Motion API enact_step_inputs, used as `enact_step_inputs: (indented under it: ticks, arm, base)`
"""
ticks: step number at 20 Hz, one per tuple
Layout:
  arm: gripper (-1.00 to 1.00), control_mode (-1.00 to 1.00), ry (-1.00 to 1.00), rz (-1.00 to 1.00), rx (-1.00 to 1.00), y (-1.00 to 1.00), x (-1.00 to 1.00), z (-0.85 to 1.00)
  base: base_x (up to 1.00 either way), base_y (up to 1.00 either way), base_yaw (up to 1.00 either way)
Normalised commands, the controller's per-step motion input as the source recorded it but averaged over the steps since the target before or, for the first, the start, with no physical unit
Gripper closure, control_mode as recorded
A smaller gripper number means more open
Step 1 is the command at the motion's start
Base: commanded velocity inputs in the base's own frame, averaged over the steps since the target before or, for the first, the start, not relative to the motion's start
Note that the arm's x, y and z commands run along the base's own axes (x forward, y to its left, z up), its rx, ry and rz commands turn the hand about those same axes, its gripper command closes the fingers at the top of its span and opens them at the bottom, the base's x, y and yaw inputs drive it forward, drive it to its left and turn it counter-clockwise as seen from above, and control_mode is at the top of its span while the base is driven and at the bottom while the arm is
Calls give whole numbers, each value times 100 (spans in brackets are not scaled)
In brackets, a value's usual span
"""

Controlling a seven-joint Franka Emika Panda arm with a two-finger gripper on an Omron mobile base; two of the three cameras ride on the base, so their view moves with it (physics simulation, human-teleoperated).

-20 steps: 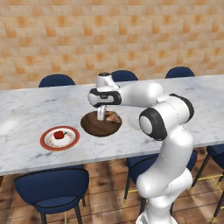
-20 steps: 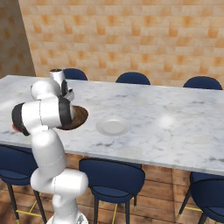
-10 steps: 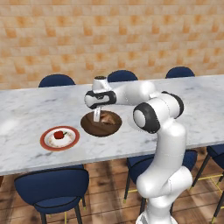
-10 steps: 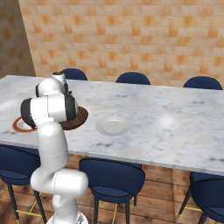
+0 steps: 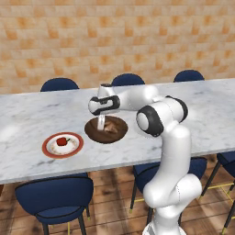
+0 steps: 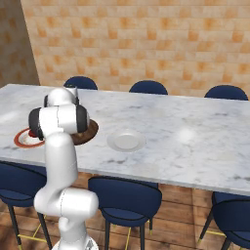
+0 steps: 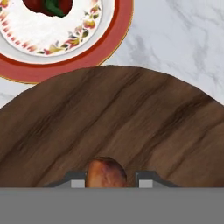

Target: Pick the chicken drumstick and bell pepper from their plates and place them in the bowl. Then put the bowl in the fridge.

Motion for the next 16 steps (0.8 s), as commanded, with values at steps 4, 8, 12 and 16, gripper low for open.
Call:
enact_step_inputs:
  ticks: [4, 8, 12, 16]
  arm:
    - [100, -100, 0, 2, 2, 2, 3, -19]
    - [100, -100, 1, 0, 0, 0, 0, -14]
    - [100, -100, 0, 0, 0, 0, 0, -8]
    - [-100, -100, 0, 0, 0, 2, 0, -2]
  base:
    - [0, 0, 0]
    - [0, 0, 0]
    - [0, 0, 0]
    - [0, 0, 0]
